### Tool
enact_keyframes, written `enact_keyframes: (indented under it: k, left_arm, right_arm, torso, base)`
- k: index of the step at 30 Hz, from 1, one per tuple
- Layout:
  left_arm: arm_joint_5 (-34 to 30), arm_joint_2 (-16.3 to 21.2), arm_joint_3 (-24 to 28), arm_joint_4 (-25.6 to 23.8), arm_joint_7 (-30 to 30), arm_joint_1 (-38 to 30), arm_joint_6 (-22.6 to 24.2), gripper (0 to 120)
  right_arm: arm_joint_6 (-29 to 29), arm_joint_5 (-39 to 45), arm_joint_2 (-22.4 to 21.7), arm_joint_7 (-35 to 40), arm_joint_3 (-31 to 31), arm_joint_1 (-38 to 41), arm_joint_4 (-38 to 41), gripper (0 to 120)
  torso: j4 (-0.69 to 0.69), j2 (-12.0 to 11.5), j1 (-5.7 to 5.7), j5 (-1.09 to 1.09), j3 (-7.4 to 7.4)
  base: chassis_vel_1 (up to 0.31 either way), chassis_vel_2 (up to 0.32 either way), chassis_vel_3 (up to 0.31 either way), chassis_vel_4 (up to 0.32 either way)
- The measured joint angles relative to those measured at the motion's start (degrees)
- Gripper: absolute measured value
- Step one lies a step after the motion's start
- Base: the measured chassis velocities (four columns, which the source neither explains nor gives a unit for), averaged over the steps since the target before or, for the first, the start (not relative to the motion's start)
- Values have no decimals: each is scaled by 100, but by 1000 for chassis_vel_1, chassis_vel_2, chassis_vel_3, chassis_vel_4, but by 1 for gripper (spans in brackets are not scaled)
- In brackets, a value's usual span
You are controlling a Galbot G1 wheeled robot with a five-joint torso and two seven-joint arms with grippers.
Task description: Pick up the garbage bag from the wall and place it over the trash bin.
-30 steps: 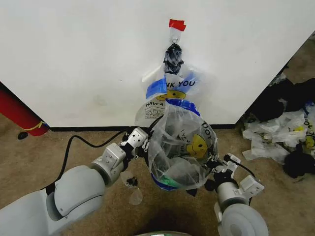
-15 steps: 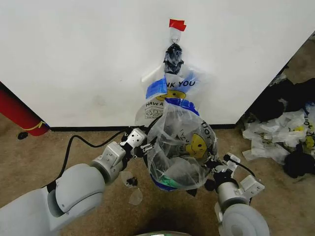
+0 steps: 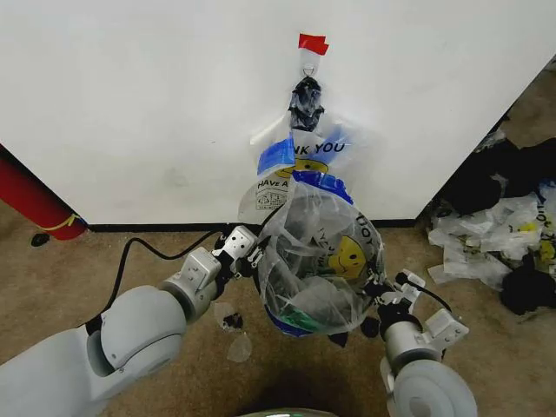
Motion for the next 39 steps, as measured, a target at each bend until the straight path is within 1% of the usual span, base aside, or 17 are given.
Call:
enact_keyframes:
  k: [1,3,4,10,11,16,17,20,25,31,33,35,38,39]
  left_arm:
    - [0,0,0,0,0,0,0,9]
    - [6,-2,1,14,0,7,-9,1]
    - [6,-7,1,17,1,9,-14,0]
    - [0,-12,-49,24,4,28,-50,0]
    - [-32,6,-119,19,7,50,-57,0]
    - [-349,270,-560,-17,18,162,-72,0]
    - [-349,270,-560,-17,18,162,-72,0]
    - [-501,447,-671,-45,17,183,-66,0]
    - [-675,585,-746,-51,3,245,-12,0]
    - [-755,587,-730,305,141,254,8,0]
    - [-766,579,-724,355,158,256,6,0]
    - [-773,565,-711,420,184,272,-19,0]
    - [-766,501,-659,604,275,320,-211,0]
    - [-766,501,-659,604,275,320,-211,0]
  right_arm:
    - [0,0,0,0,0,0,0,0]
    - [-2,1,4,0,-4,-5,10,0]
    - [-3,1,6,0,-5,-6,13,0]
    - [-7,9,25,0,-5,-41,32,0]
    - [-7,31,24,0,3,-46,37,0]
    - [-7,253,-39,0,92,-53,51,0]
    - [-7,253,-39,0,92,-53,51,0]
    - [-7,384,-104,-2,152,-45,59,0]
    - [-35,751,-171,23,264,4,123,0]
    - [-172,1517,-314,-36,541,-70,273,0]
    - [-188,1604,-337,-44,578,-74,285,0]
    - [-208,1793,-374,-46,648,-76,308,0]
    - [-267,2323,-425,33,799,-58,372,0]
    - [-267,2323,-425,33,799,-58,372,0]
  torso:
    - [0,0,0,0,0]
    - [0,0,0,0,0]
    - [0,0,0,0,0]
    - [0,0,0,0,0]
    - [0,0,0,-1,0]
    - [1,0,0,0,0]
    - [1,0,0,0,0]
    - [0,0,0,0,0]
    - [1,0,0,0,0]
    - [0,0,0,0,0]
    - [0,0,0,0,0]
    - [1,0,0,1,0]
    - [0,0,0,0,0]
    - [0,0,0,0,0]
  base:
    - [0,0,0,0]
    - [0,0,0,0]
    - [0,0,0,0]
    - [0,0,0,0]
    - [0,0,0,0]
    - [0,0,0,0]
    - [0,0,0,0]
    - [0,0,0,0]
    - [0,0,0,0]
    - [0,0,0,0]
    - [0,0,0,0]
    - [0,0,0,0]
    - [0,0,0,0]
    - [0,0,0,0]
